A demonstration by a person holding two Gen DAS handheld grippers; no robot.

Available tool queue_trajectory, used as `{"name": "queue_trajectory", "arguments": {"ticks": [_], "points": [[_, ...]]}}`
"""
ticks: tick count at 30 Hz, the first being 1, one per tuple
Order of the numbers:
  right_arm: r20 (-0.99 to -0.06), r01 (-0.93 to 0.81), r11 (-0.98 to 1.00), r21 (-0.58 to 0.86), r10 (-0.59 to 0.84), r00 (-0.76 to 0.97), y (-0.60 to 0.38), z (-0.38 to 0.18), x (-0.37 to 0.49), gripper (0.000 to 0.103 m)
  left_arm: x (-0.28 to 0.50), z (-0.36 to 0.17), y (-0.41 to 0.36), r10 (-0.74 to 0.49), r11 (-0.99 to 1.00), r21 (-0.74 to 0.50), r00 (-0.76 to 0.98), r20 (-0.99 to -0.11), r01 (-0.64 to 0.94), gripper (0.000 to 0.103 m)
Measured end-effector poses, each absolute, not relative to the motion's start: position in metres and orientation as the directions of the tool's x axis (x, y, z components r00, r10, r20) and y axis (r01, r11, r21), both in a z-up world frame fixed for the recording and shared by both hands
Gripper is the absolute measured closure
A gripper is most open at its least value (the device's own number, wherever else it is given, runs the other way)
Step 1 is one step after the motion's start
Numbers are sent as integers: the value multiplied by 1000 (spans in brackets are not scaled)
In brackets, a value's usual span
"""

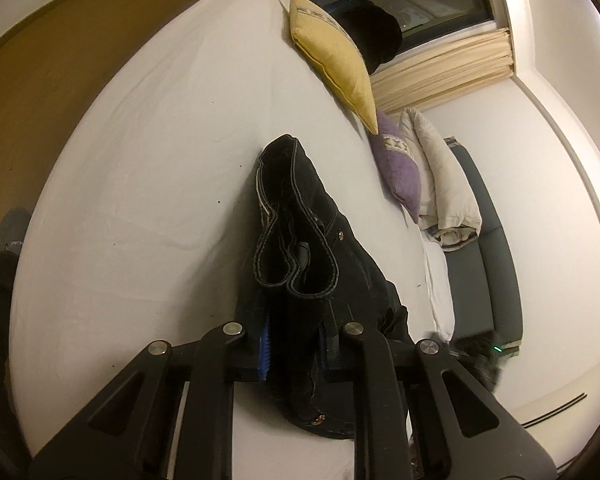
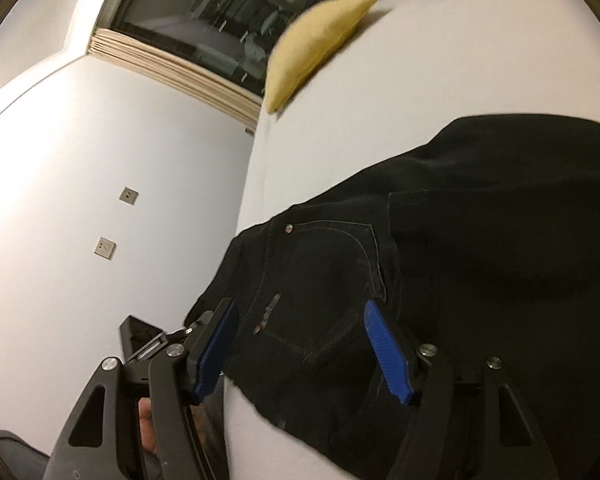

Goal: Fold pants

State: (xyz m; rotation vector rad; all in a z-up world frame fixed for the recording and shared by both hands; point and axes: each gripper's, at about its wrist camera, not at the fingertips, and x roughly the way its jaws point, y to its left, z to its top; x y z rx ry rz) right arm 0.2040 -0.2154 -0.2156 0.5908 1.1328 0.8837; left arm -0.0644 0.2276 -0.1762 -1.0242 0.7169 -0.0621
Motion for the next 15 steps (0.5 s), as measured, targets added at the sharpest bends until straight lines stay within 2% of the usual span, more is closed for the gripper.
{"name": "queue_trajectory", "arguments": {"ticks": [1, 2, 3, 4, 7, 10, 11, 12, 14, 15], "points": [[-561, -262, 572, 777, 819, 124, -209, -231, 211, 36, -66, -176, 227, -367, 540, -795, 772, -518, -276, 88], [-607, -223, 610, 761, 790, 90, -206, -250, 218, 46, -68, -175, 227, -367, 542, -794, 772, -519, -275, 88], [-617, -215, 620, 755, 782, 90, -207, -253, 221, 52, -69, -175, 227, -367, 543, -793, 771, -520, -275, 88], [-611, -209, 613, 762, 787, 82, -208, -252, 223, 53, -70, -174, 227, -368, 543, -793, 772, -519, -275, 88], [-580, -246, 580, 776, 810, 80, -211, -234, 221, 45, -70, -171, 226, -364, 552, -789, 773, -519, -269, 88], [-499, -245, 510, 825, 860, 109, -221, -230, 222, 41, -68, -164, 221, -361, 570, -781, 776, -516, -254, 88], [-495, -219, 508, 833, 861, 116, -225, -239, 223, 38, -68, -161, 220, -360, 578, -778, 778, -516, -249, 88], [-522, -204, 533, 821, 846, 111, -226, -253, 224, 41, -68, -158, 218, -357, 589, -771, 779, -516, -241, 88], [-574, -217, 587, 780, 809, 127, -227, -262, 222, 80, -70, -154, 216, -354, 601, -764, 778, -519, -236, 89], [-570, -190, 582, 791, 813, 121, -231, -263, 223, 82, -70, -152, 215, -353, 603, -762, 779, -519, -235, 89]]}}
